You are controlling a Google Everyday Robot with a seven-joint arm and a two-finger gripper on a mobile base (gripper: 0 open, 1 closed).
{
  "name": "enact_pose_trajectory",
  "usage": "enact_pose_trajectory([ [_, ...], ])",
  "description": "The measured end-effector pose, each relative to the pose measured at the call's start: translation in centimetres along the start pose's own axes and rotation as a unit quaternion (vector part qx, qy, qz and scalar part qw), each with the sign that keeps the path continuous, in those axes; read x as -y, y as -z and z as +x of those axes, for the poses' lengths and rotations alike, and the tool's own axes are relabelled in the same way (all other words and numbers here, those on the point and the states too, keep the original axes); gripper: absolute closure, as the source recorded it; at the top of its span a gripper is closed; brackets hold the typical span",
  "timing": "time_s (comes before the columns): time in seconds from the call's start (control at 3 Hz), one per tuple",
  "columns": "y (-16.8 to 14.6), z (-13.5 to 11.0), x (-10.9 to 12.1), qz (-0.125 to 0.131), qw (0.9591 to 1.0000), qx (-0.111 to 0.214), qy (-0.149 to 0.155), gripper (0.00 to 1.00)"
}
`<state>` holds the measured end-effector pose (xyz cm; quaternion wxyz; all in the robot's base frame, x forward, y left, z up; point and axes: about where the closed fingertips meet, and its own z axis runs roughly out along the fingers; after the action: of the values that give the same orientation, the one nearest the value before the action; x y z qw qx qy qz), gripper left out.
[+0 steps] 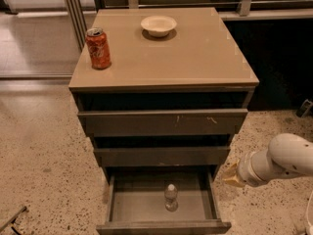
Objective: Pick water bottle from bottom drawer and place on counter
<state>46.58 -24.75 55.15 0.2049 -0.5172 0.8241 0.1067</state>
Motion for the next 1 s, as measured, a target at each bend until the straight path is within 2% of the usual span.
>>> enact_pose_trajectory([
  [0.33,-3.8,1.6,-1.6,-0.035,0.9992,0.003,-0.017,1.0],
  [0.67,-3.8,1.6,-1.6,-0.035,0.9992,0.003,-0.017,1.0],
  [1.0,-6.8,4.3,-1.4,-0.026,0.9996,0.003,-0.009,1.0],
])
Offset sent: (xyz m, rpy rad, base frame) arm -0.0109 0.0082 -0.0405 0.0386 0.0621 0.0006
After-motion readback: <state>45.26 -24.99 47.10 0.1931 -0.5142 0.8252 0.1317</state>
